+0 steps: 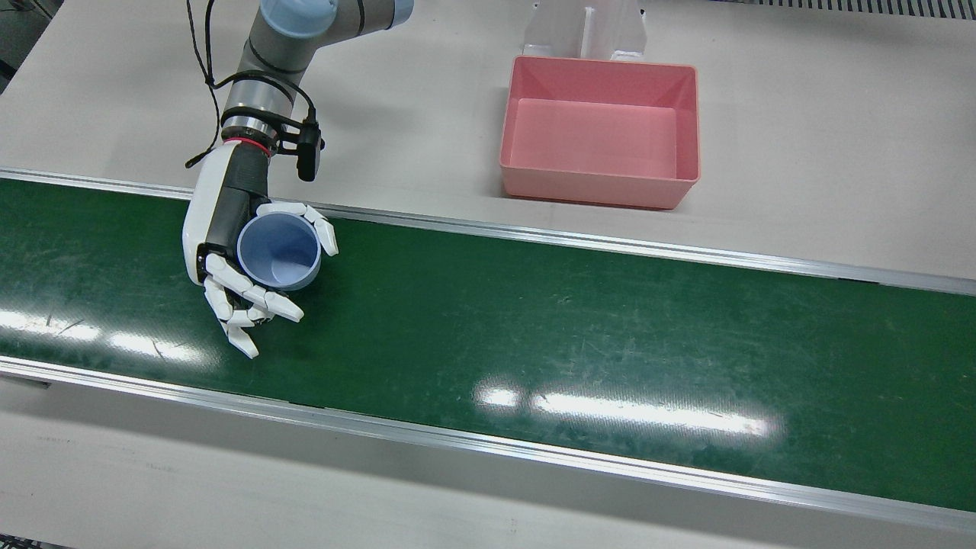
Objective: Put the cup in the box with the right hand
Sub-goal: 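Close the right hand around the blue cup and lift it, then carry the held cup toward the robot over the pink tray, then lower the cup into the pink tray and open the right hand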
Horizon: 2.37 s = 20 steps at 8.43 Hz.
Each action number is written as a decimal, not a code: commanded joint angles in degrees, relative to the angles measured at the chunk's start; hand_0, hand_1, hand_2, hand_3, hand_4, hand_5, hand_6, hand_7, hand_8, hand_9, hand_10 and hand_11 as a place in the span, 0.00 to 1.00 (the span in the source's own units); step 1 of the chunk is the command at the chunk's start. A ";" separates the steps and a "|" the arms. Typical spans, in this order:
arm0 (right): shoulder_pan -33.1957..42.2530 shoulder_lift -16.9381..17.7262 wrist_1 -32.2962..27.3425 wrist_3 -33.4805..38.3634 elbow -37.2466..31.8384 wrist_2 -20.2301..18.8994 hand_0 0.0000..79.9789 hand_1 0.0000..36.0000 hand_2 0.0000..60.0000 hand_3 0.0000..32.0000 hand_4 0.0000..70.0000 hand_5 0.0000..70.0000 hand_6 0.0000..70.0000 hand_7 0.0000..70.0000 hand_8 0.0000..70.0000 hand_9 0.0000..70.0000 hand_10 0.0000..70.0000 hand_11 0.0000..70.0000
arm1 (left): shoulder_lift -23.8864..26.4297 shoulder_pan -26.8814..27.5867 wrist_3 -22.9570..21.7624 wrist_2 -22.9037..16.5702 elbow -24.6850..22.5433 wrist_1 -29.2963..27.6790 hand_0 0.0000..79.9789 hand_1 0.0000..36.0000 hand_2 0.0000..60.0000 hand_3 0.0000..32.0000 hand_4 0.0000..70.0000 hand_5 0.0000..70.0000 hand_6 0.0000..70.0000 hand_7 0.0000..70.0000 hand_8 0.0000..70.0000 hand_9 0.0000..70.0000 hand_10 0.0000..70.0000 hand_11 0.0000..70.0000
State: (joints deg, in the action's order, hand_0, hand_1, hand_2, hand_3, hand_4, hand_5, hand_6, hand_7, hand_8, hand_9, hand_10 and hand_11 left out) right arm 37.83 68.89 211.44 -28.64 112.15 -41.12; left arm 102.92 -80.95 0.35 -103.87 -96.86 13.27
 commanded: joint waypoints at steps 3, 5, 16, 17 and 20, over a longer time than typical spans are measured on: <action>-6.42 0.28 3.19 -22.65 30.10 -8.97 0.66 0.75 0.75 0.00 0.53 0.13 0.49 1.00 0.53 0.87 0.23 0.35 | 0.00 0.00 0.00 -0.02 0.00 0.09 0.00 0.00 0.00 0.00 0.00 0.00 0.00 0.00 0.00 0.00 0.00 0.00; -15.55 0.72 3.19 -27.14 31.29 -9.15 0.64 0.70 0.76 0.00 0.57 0.12 0.49 1.00 0.55 0.89 0.25 0.38 | 0.00 0.00 0.00 -0.02 0.00 -0.09 0.00 0.00 0.00 0.00 0.00 0.00 0.00 0.00 0.00 0.00 0.00 0.00; -31.42 0.81 -4.98 -35.34 16.52 -8.18 0.59 0.00 0.00 0.00 0.74 0.03 0.35 1.00 0.33 0.67 0.11 0.16 | 0.00 0.00 0.00 -0.02 0.09 0.00 0.00 0.00 0.00 0.00 0.00 0.00 0.00 0.00 0.00 0.00 0.00 0.00; -31.50 0.81 -4.98 -35.43 16.52 -8.36 0.51 0.00 0.00 0.00 0.71 0.01 0.35 1.00 0.33 0.67 0.09 0.11 | 0.00 0.00 0.00 -0.02 0.09 0.00 0.00 0.00 0.00 0.00 0.00 0.00 0.00 0.00 0.00 0.00 0.00 0.00; -31.77 0.81 -4.19 -35.61 18.01 -8.62 0.00 0.00 0.00 0.00 0.52 0.00 0.34 1.00 0.34 0.69 0.07 0.08 | 0.00 0.00 0.00 -0.02 0.00 0.00 0.00 0.00 0.00 0.00 0.00 0.00 0.00 0.00 0.00 0.00 0.00 0.00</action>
State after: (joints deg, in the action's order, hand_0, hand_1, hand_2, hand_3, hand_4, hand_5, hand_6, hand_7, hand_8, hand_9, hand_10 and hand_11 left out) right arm 6.26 69.70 206.76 -64.13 129.17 -49.62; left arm 102.92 -80.95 0.35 -103.89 -96.79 13.27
